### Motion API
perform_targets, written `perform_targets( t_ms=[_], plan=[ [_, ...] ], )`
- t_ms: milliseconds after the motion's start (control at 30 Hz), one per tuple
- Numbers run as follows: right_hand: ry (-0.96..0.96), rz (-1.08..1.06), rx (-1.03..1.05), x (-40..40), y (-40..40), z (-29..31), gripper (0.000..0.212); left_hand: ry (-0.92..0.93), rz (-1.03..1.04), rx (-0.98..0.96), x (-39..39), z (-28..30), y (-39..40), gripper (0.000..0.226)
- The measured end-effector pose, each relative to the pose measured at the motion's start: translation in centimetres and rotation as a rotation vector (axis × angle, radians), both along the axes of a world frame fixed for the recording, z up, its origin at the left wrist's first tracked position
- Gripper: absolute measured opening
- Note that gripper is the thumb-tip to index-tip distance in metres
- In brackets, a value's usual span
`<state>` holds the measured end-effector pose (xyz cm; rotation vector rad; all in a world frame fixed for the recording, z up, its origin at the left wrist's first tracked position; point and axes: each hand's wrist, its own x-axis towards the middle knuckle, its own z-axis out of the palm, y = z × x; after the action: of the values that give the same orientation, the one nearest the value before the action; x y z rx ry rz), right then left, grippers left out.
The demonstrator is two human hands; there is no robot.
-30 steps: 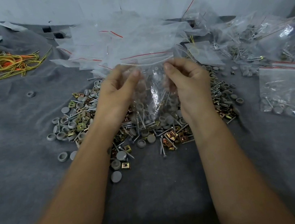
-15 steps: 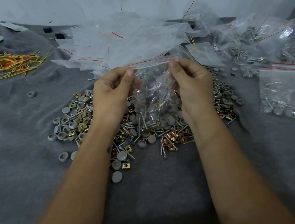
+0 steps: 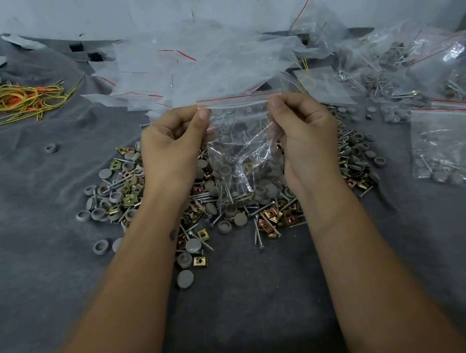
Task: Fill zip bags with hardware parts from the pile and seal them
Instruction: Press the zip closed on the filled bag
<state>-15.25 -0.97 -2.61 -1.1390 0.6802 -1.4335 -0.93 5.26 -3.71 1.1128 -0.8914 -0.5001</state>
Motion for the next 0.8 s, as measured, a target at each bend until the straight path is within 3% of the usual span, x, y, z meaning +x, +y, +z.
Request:
perform_targets(
  t_ms=[800],
  plan=[
    [0.083, 0.099, -0.036, 0.29, 0.16, -0.01, 0.013, -0.066, -0.042, -0.017, -0.27, 0.02, 0.02, 0.004]
  ],
)
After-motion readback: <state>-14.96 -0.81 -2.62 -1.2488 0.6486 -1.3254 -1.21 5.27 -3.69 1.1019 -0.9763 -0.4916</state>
